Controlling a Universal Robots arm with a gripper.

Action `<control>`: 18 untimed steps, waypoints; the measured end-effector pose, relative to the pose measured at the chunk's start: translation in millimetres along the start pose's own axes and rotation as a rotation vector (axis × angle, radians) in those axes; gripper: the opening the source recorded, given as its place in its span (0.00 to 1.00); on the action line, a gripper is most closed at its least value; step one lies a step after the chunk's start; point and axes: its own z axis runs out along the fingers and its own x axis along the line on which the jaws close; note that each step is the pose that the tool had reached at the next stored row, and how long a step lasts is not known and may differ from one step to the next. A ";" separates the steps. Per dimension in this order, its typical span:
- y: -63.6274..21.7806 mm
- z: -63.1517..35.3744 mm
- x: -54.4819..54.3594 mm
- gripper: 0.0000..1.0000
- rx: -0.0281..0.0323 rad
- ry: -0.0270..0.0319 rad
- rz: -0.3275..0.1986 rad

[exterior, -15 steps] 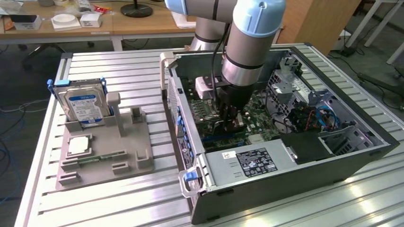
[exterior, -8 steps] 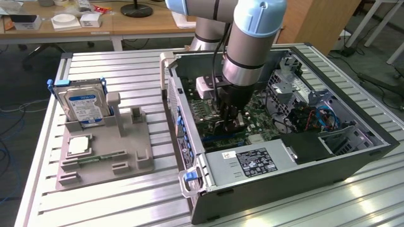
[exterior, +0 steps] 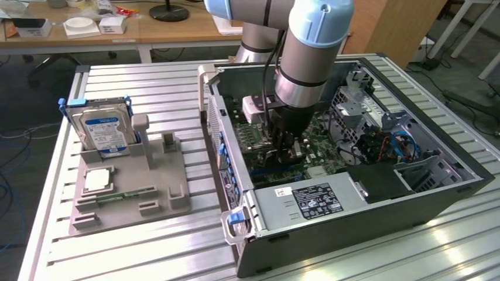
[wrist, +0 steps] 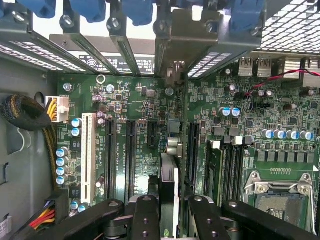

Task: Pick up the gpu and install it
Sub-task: 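Insert the gpu into the slot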

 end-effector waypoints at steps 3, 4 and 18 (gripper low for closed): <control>0.0 0.1 0.0 0.27 0.0001 -0.0001 0.000; 0.0 0.7 0.0 0.27 0.0002 -0.0003 0.000; 0.8 1.7 0.0 0.27 0.0002 -0.0001 0.000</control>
